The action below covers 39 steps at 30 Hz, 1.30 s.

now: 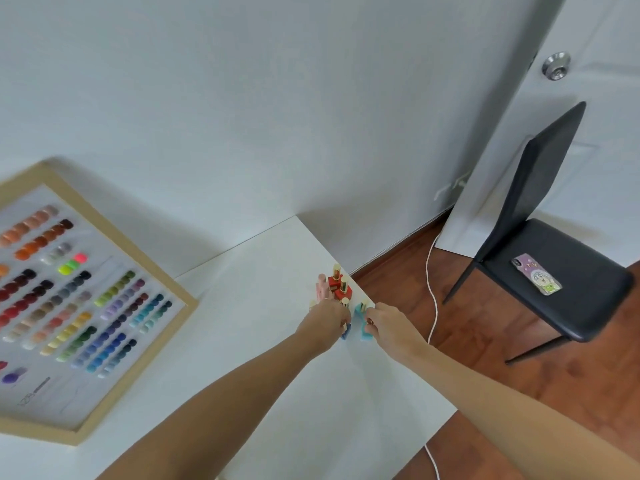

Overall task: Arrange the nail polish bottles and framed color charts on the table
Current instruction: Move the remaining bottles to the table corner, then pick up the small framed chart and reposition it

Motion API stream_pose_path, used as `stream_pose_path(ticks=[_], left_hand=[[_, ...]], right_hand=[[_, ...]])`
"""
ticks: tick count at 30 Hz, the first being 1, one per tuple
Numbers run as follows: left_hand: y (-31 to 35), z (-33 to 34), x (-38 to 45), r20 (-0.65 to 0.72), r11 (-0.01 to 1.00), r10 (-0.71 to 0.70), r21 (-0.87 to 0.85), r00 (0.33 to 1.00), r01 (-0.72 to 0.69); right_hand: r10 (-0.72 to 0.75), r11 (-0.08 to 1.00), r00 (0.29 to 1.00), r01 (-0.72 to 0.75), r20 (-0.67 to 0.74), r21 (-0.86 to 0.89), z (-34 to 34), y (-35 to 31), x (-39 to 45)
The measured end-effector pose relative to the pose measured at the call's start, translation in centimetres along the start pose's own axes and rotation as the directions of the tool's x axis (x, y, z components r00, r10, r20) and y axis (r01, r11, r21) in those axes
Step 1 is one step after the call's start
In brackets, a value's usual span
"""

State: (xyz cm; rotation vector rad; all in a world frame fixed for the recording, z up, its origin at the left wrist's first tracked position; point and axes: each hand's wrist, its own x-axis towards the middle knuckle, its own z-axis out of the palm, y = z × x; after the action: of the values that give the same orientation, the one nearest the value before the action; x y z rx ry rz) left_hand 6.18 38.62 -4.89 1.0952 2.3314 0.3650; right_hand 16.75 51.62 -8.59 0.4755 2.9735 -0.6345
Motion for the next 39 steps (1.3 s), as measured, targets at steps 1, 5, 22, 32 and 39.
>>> stream_pose_path(ticks=[1, 5, 22, 32, 39], left_hand=[[0.0, 0.1, 0.1, -0.011, 1.000, -0.001, -0.011, 1.000, 0.001], [0.5, 0.7, 0.6, -0.002, 0.999, -0.037, 0.011, 0.999, 0.037], [-1.7, -4.8, -7.4, -0.041, 0.999, 0.041, 0.006, 0.998, -0.041], [-10.6, -9.4, -26.4, -0.170, 0.968, -0.120, -0.238, 0.978, 0.077], [-15.9, -5.7, -41.1, -0.357, 0.892, -0.322, -0.426, 0.877, 0.154]], right_hand=[[-0.007, 1.000, 1.000, 0.007, -0.006, 0.002, 0.1, 0.0, 0.1], [-0.021, 0.999, 1.000, 0.021, -0.014, 0.024, 0.3, 0.1, 0.4], [-0.146, 0.980, 0.958, 0.175, -0.249, 0.099, -1.9, -3.0, -3.8], [-0.349, 0.908, 0.922, 0.377, -0.169, 0.183, 2.1, -12.5, -9.8], [-0.365, 0.860, 0.913, 0.406, -0.183, 0.309, 5.3, -19.0, -15.5]])
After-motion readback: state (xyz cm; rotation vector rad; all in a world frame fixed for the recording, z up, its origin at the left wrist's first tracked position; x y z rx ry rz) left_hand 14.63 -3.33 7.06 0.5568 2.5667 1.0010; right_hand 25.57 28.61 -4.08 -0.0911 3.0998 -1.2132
